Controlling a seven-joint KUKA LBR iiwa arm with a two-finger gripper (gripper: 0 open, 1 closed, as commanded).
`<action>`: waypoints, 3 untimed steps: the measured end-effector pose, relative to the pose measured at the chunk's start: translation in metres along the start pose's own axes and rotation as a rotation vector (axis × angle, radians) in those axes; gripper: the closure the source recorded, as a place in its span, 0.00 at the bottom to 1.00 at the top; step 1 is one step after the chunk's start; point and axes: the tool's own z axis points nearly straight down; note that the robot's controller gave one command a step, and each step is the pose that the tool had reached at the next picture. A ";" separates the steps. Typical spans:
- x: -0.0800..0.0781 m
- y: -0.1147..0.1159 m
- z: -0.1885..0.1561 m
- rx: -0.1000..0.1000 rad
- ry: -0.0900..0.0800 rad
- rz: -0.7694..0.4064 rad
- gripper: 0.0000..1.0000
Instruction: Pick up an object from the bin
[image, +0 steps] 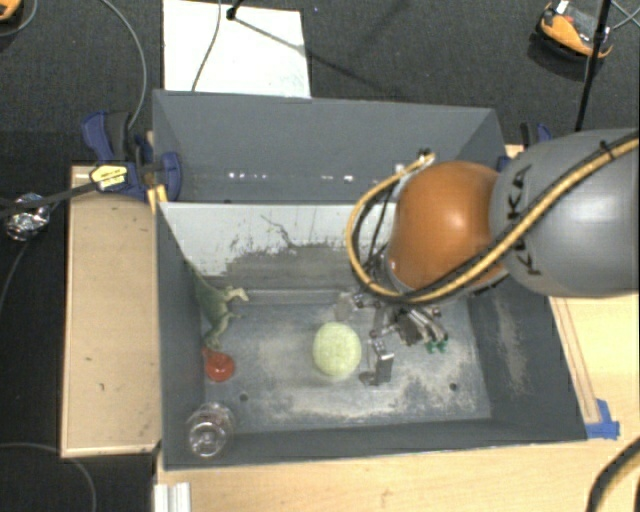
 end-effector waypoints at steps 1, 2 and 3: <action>-0.012 0.007 0.033 0.000 0.002 -0.200 0.00; -0.023 0.009 0.077 -0.001 0.002 -0.180 1.00; -0.023 0.009 0.077 -0.001 0.002 -0.179 1.00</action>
Offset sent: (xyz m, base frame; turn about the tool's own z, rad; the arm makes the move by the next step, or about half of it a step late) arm 0.0191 0.0136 -0.0800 -0.1815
